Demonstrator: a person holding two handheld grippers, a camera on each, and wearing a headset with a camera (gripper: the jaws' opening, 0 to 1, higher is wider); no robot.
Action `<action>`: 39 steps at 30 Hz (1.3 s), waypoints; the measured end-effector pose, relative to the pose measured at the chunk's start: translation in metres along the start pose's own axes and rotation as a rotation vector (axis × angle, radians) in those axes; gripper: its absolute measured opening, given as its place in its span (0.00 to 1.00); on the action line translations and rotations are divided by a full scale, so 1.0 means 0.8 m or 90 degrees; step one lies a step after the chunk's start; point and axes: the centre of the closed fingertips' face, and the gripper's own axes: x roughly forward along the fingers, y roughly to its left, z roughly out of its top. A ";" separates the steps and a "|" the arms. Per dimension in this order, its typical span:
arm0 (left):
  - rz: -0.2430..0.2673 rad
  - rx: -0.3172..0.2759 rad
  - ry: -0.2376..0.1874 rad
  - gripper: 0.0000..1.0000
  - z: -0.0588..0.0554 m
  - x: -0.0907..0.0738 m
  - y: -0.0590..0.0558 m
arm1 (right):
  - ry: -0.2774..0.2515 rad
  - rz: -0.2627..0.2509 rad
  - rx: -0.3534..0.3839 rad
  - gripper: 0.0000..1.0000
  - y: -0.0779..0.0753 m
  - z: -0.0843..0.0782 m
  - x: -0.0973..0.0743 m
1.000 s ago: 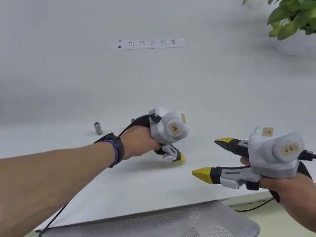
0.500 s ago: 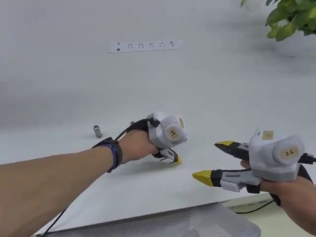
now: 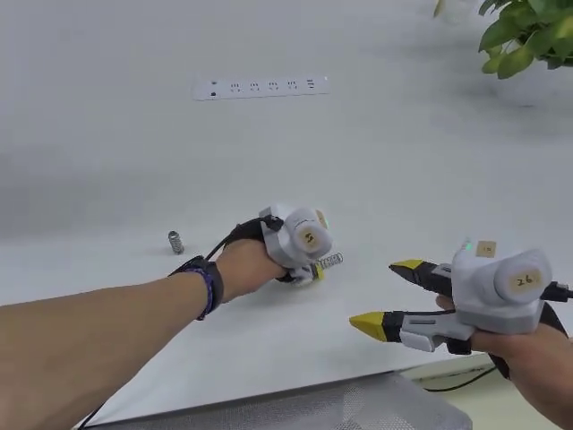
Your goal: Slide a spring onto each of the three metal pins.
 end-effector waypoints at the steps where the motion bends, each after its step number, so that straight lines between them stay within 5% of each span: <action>1: 0.002 -0.001 -0.003 0.04 0.000 0.000 0.000 | -0.001 0.000 0.001 0.64 0.000 0.000 0.000; 23: 0.009 -0.043 0.006 0.02 -0.019 -0.015 -0.005 | -0.004 0.000 0.004 0.62 -0.003 -0.004 -0.001; 39: 0.021 -0.051 0.001 0.02 -0.047 -0.057 -0.005 | 0.000 0.018 -0.003 0.59 0.001 -0.005 0.008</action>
